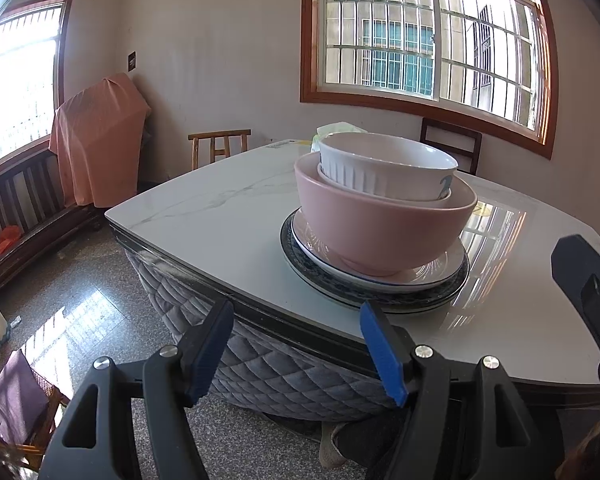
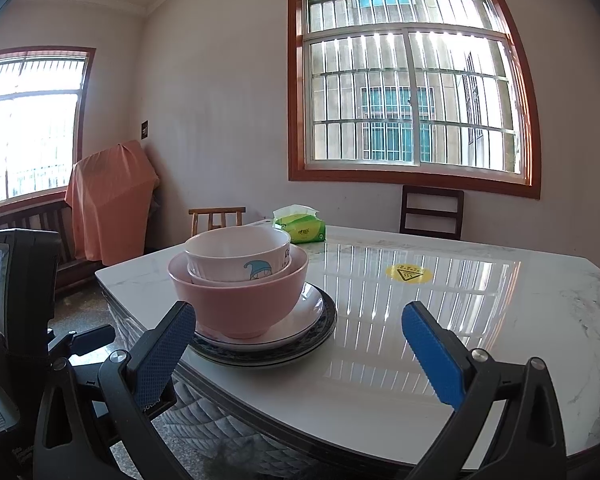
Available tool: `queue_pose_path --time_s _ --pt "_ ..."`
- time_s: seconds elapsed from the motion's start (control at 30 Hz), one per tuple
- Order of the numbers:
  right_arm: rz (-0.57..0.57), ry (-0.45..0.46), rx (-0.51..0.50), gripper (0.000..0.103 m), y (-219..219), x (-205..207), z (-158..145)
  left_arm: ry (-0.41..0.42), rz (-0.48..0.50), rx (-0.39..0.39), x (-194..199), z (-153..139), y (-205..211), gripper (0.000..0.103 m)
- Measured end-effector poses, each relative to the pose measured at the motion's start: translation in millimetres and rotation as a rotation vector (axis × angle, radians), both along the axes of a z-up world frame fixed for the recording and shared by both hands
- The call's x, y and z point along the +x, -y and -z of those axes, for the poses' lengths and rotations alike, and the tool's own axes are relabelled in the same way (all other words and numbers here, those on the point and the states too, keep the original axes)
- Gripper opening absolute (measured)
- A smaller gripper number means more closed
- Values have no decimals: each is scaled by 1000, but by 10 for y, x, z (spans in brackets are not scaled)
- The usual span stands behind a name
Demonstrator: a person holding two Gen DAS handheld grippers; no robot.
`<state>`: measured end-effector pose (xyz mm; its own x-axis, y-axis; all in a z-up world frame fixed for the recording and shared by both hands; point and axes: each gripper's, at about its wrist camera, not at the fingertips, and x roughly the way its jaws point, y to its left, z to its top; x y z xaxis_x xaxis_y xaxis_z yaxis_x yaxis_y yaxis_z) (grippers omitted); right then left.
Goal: Organize plates and bowls
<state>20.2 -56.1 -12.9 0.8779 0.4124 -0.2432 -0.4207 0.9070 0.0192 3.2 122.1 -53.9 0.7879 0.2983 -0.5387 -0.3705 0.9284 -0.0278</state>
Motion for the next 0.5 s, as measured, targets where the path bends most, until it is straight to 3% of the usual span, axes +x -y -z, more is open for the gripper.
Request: queue_pose_path --time_s 0.5 --pt "-4 -7 -2 102 9 -1 19 -7 -2 4 17 -11 9 68"
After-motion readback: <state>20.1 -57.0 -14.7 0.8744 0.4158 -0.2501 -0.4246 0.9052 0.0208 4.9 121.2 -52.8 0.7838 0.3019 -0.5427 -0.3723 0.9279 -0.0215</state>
